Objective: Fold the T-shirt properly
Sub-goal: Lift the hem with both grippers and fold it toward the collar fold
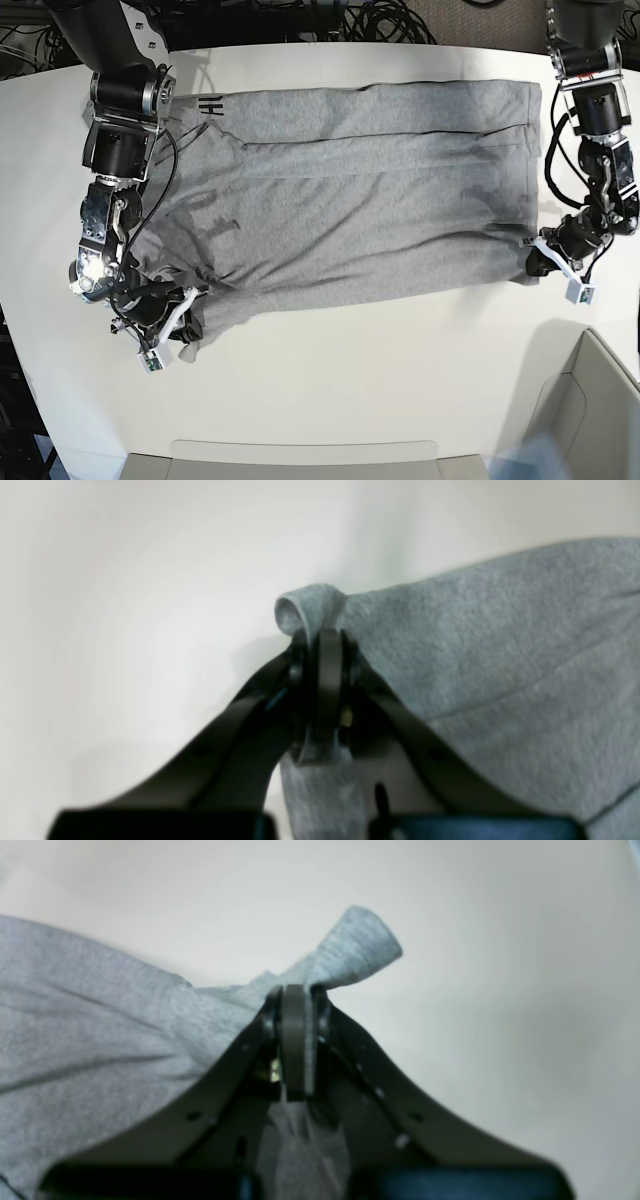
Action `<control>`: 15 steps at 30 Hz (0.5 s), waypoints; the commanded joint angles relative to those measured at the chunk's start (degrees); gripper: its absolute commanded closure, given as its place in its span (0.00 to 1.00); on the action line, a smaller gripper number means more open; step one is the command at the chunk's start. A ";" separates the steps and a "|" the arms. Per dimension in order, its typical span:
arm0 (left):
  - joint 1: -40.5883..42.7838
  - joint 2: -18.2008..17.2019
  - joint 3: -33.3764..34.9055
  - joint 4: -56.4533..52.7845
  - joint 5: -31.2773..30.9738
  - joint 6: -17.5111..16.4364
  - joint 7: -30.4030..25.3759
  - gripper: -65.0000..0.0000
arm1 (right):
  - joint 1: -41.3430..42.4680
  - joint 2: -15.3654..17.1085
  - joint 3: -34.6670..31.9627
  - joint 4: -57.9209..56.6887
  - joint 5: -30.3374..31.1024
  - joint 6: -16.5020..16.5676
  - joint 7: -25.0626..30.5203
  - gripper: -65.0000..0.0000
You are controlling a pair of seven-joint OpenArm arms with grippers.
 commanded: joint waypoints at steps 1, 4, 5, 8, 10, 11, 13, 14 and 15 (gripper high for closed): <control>-0.27 -1.16 -0.47 2.72 -1.10 0.32 -0.76 1.00 | 1.32 0.32 0.05 2.77 1.21 0.25 1.20 1.00; 2.28 -1.16 -0.56 5.88 -1.19 1.72 -0.32 1.00 | -0.79 0.23 0.05 6.72 1.12 0.16 -1.00 1.00; 3.07 -1.16 -0.56 6.94 -1.19 1.81 -0.32 1.00 | -1.58 0.23 0.05 8.40 1.21 0.16 -2.23 1.00; 5.36 -1.16 -0.65 9.75 -1.19 1.81 -0.32 1.00 | -3.95 0.40 0.14 12.79 1.21 0.16 -4.52 1.00; 6.68 -1.16 -0.74 11.42 -1.19 1.81 -0.32 1.00 | -5.36 0.40 0.14 15.16 1.12 0.08 -5.04 1.00; 7.38 -1.16 -1.35 12.30 -1.19 1.81 -0.32 1.00 | -6.32 0.40 0.14 16.40 1.03 0.08 -5.13 1.00; 8.96 -1.07 -4.43 13.36 -1.19 1.81 0.99 1.00 | -7.91 0.49 0.14 18.24 1.03 -0.01 -5.13 1.00; 9.58 -1.07 -6.19 13.62 -1.19 1.72 2.49 1.00 | -8.61 0.49 0.14 19.03 0.95 -0.01 -5.75 1.00; 9.93 -1.07 -7.59 13.97 -1.19 1.37 3.90 1.00 | -8.87 0.67 0.14 19.65 0.95 -0.01 -6.89 1.00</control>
